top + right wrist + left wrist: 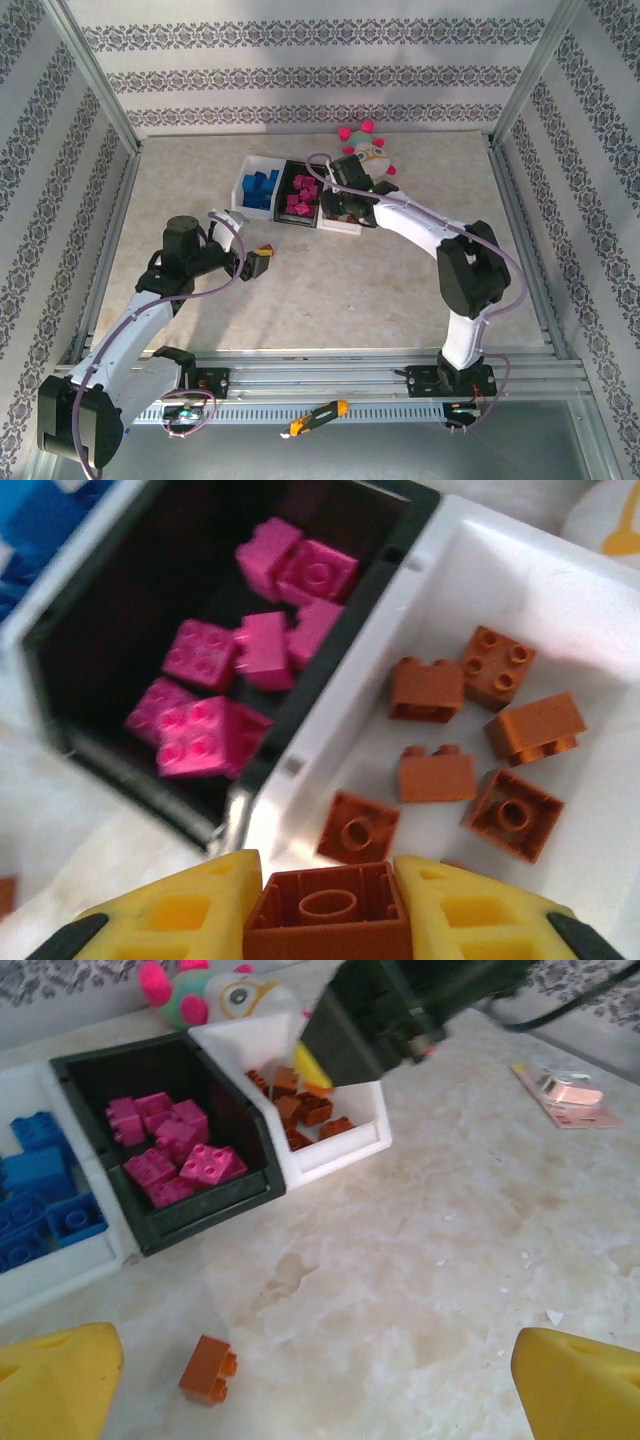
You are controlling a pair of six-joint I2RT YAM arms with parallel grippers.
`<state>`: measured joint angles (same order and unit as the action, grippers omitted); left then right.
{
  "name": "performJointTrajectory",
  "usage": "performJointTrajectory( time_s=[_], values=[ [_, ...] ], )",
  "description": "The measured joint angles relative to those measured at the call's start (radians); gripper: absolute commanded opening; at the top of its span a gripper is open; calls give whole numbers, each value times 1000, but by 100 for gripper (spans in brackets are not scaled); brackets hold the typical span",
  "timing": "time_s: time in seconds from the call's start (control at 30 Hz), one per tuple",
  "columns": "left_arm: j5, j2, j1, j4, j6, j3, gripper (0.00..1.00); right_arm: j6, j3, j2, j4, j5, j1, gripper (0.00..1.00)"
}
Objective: Sort the legos into containers by color
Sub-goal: Place the lego in the container.
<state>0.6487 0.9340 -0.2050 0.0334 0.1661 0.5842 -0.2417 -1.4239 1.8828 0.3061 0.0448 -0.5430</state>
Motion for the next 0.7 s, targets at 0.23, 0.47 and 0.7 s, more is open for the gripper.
performJointTrajectory(
  time_s=[0.23,0.47,0.7],
  values=[
    [57,-8,-3,-50,64,-17,99,14,-42,87,-5,19,28,68],
    [57,-89,-3,-62,71,-72,99,15,19,2,-20,6,-47,72],
    [19,-306,-3,58,93,-98,99,-16,35,-6,-23,-66,-211,73]
  ],
)
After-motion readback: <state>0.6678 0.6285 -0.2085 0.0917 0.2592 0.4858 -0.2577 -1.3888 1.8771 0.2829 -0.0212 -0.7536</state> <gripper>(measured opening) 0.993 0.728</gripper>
